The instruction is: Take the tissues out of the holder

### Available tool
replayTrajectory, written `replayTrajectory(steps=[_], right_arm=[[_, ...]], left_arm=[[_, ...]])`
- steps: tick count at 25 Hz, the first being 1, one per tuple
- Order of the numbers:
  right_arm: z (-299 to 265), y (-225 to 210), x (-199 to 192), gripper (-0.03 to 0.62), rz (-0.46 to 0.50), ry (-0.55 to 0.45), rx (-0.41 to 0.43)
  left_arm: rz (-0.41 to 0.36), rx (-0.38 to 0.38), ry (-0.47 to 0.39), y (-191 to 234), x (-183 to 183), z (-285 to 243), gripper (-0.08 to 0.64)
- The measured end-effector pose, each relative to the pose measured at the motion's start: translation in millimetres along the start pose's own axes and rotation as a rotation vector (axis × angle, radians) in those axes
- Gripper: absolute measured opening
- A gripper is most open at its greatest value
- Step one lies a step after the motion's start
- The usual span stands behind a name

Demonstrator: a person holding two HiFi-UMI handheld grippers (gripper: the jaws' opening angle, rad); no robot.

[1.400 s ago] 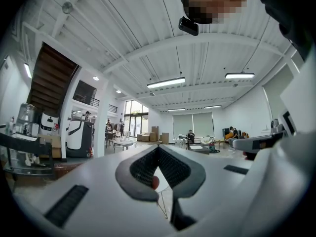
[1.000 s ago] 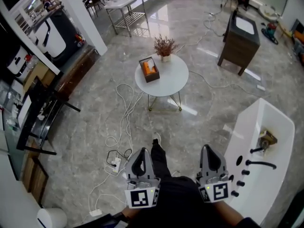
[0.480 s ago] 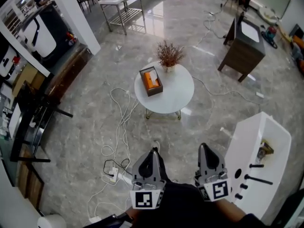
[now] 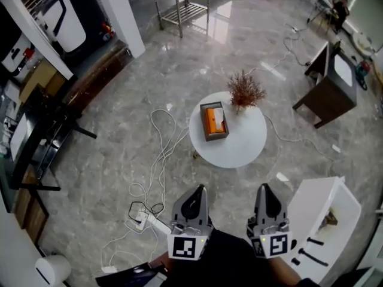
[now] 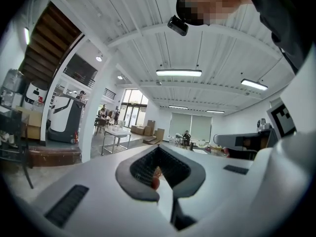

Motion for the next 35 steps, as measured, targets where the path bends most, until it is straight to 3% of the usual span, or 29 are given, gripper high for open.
replayTrajectory(steps=[7,14,17,21,25,33,35], right_arm=[[-63.9,-0.3,26.6,0.006,0.003,-0.067,0.004],[-100.1,0.7,15.0,0.006,0.062,-0.050,0.020],[-115.8,11.7,18.6,0.006,0.021,-0.068,0.035],[-130.9,20.0,12.0,0.006,0.066,-0.032,0.053],[-147.7,31.9,17.4,0.006,0.029,-0.057,0.068],[-153.8,31.3,5.7,0.006,0.020,-0.021,0.045],[-150.5,22.2,0.4,0.006,0.024,-0.012,0.027]], left_arm=[[0.025,-0.019,-0.033,32.1,17.9,-39.9,0.000],[0.045,-0.041,-0.057,57.6,20.5,-53.6,0.000],[0.055,-0.020,-0.058,73.1,20.2,-58.8,0.000],[0.060,0.001,-0.053,90.2,24.0,-62.3,0.000],[0.051,0.011,-0.045,107.5,25.9,-64.0,0.000],[0.070,0.062,-0.002,139.9,23.8,-68.9,0.000],[0.070,0.087,-0.026,149.2,29.4,-73.0,0.000]])
Point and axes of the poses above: the fingertips, and each gripper's own axes: z backward along the fingers, y to its left, x out of its top, the point moved 1 cm from there along z, backward along the fingers, and after that the axes turned 9 degrees about -x, right-handed, at the moved point
